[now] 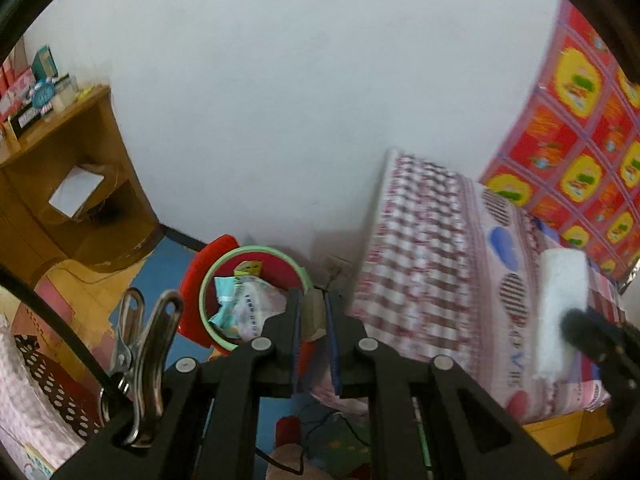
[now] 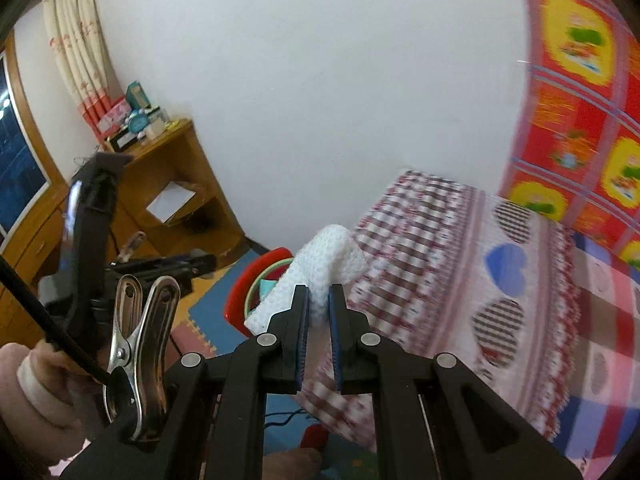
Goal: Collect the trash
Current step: 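Carry the beige piece and paper towel in both tools to the bucket, then open the left tool above the bucket to drop the beige piece, then open the right tool above the bucket to drop the paper towel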
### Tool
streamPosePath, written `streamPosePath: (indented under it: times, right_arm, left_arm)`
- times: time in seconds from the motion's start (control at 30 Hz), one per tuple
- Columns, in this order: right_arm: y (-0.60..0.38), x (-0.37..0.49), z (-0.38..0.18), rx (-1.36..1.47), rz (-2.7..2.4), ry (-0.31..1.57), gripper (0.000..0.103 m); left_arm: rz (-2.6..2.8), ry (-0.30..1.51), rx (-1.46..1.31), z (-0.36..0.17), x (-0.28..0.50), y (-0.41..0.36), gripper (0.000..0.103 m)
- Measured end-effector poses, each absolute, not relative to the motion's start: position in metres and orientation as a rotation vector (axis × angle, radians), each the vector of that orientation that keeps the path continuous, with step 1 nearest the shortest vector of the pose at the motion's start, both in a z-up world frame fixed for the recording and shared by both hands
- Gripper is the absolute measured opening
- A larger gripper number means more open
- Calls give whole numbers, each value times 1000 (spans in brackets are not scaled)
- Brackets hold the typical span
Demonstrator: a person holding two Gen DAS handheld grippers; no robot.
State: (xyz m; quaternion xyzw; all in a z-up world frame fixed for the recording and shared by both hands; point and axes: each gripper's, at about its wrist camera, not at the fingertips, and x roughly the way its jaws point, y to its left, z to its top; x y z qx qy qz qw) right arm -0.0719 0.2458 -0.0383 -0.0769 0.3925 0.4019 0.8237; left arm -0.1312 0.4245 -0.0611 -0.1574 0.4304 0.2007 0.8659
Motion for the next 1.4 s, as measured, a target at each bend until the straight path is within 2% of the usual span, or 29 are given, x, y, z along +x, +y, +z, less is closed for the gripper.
streamPosePath:
  times: [0.33, 0.63, 0.87, 0.93, 1.07, 1.23, 1.4]
  right_arm:
    - [341, -38, -77, -254, 869, 922, 11]
    - [386, -18, -116, -315, 852, 1005, 11]
    - [402, -4, -138, -322, 839, 1051, 11]
    - [405, 0, -144, -318, 839, 1063, 11]
    - [413, 5, -152, -315, 837, 1080, 11]
    - [421, 8, -157, -311, 838, 1090, 11]
    - [433, 12, -162, -315, 846, 1096, 11]
  left_arm:
    - [371, 971, -402, -147, -102, 521, 12]
    - [305, 1052, -453, -216, -71, 558, 12]
    - [272, 1112, -455, -250, -48, 573, 14]
    - [271, 1148, -469, -259, -42, 577, 23]
    - [270, 1166, -477, -267, -36, 581, 27]
    - [257, 1182, -467, -269, -32, 582, 40]
    - [239, 1184, -494, -265, -34, 586, 46]
